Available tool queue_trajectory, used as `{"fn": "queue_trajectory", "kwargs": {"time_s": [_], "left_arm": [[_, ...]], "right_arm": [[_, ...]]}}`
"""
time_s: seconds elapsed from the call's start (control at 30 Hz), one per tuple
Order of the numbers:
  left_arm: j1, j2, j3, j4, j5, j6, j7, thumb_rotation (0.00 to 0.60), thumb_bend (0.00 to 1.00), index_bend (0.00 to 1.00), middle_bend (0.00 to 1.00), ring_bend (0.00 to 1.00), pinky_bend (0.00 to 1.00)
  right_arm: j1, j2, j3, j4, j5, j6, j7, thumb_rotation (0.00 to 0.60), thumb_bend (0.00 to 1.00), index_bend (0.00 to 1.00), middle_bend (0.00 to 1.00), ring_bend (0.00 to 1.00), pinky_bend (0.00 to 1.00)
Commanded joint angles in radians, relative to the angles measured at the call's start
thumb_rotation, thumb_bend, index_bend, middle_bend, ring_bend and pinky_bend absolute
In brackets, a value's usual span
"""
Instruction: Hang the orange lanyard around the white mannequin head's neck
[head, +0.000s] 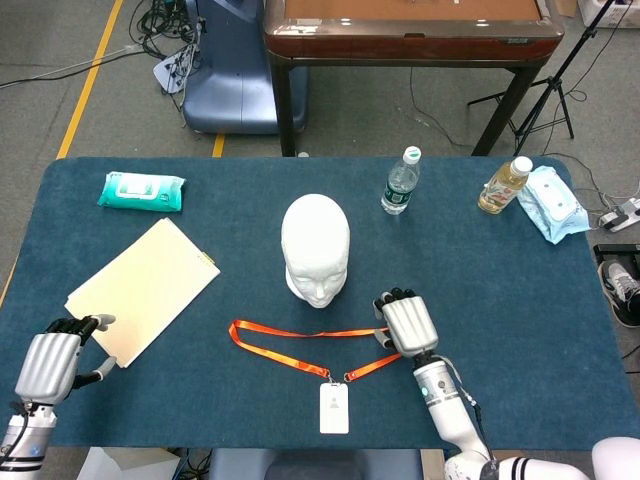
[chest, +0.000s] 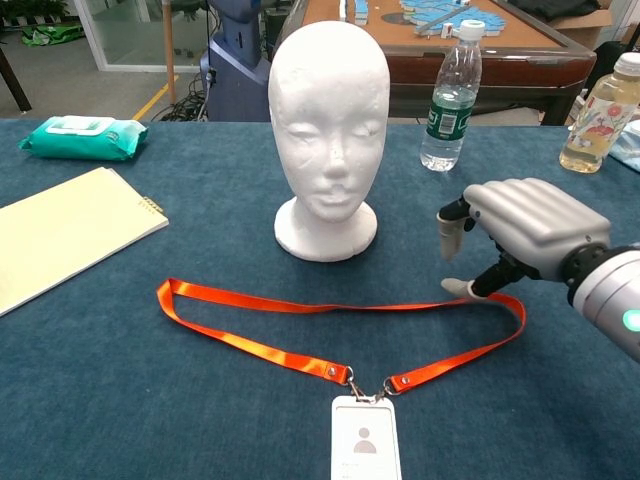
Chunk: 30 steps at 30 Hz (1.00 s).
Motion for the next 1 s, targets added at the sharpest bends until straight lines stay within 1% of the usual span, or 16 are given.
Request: {"fn": "queue_trajectory", "kwargs": {"time_s": [0.03, 0.37, 0.53, 0.83, 1.0], "left_arm": [[-0.001, -0.002, 0.001, 0.004, 0.001, -0.001, -0.006, 0.600, 0.17, 0.32, 0.41, 0.40, 0.31], [-0.001, -0.004, 0.002, 0.018, -0.002, -0.001, -0.024, 0.600, 0.17, 0.32, 0.41, 0.40, 0.31], [-0.002, -0.005, 0.003, 0.021, 0.001, 0.000, -0.032, 0.600, 0.17, 0.32, 0.41, 0.40, 0.31], [-0.005, -0.005, 0.007, 0.031, 0.002, -0.007, -0.056, 0.600, 0.17, 0.32, 0.41, 0.40, 0.31], [-0.006, -0.009, 0.010, 0.034, 0.003, -0.009, -0.062, 0.600, 0.17, 0.32, 0.41, 0.40, 0.31]], "right_arm": [[0.008, -0.030, -0.002, 0.028, 0.014, 0.004, -0.031, 0.600, 0.24, 0.55, 0.46, 0.33, 0.39], [0.038, -0.111, 0.015, 0.101, 0.036, 0.007, -0.089, 0.600, 0.24, 0.56, 0.46, 0.33, 0.39], [0.048, -0.136, 0.007, 0.119, 0.029, 0.014, -0.130, 0.600, 0.24, 0.57, 0.46, 0.33, 0.39], [0.028, -0.126, -0.026, 0.111, 0.032, 0.023, -0.142, 0.600, 0.22, 0.57, 0.46, 0.33, 0.39], [0.028, -0.129, -0.028, 0.130, 0.032, 0.022, -0.149, 0.600, 0.21, 0.57, 0.46, 0.33, 0.39]]}}
